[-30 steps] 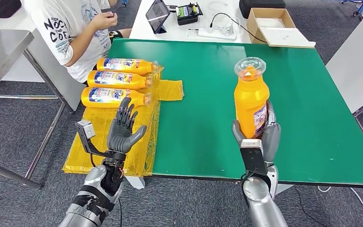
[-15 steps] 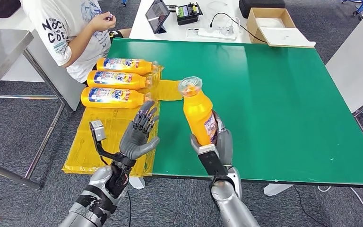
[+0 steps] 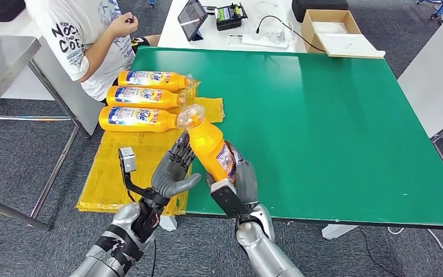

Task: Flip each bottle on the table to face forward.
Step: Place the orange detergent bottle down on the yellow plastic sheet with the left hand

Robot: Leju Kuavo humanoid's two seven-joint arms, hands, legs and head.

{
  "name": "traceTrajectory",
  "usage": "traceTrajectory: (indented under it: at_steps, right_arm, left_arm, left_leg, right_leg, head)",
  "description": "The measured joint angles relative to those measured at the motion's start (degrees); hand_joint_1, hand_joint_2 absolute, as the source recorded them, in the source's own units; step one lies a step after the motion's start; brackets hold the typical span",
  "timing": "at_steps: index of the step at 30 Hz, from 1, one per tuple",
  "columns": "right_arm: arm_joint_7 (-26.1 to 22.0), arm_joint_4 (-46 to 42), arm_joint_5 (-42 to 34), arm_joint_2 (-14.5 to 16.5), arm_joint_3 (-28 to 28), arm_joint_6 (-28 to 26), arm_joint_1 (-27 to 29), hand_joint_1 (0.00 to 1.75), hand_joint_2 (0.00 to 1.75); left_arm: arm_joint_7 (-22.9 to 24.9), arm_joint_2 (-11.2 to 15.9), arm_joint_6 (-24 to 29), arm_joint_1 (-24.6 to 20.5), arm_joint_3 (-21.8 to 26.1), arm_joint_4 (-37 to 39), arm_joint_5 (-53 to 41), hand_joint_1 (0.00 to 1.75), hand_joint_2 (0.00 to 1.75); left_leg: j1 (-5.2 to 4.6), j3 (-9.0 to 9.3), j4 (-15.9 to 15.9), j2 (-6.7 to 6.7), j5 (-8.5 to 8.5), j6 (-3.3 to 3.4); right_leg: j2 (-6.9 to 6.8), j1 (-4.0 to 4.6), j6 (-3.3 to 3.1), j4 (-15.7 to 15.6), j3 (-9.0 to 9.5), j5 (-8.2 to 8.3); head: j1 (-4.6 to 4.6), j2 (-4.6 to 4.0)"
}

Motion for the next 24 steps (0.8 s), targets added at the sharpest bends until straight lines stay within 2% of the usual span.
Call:
traceTrajectory:
  at_steps: [13, 24]
  right_arm:
    - [-0.02, 2.4, 0.59, 0.48, 0.76, -0.38, -0.76, 1.75, 1.75]
    - [0.97, 7.22, 1.76, 3.28, 4.6, -1.37, -2.09, 1.75, 1.75]
  left_arm:
    - [0.02, 0.27, -0.43, -0.21, -0.44, 0.44, 0.26, 0.0, 1.75]
    - [0.65, 0.27, -0.66, -1.79, -1.54, 3.39, 1.7, 0.0, 1.75]
  left_leg:
    - [0.0, 0.0, 0.0, 0.02, 0.0, 0.0]
    - [0.0, 0.01, 0.0, 0.04, 0.0, 0.0]
  right_leg:
    - [0.01, 0.01, 0.0, 0.0, 0.0, 0.0]
    - [0.01, 0.01, 0.0, 0.0, -0.03, 0.0]
  head:
    - [0.0, 0.0]
    - [-0.01, 0.0]
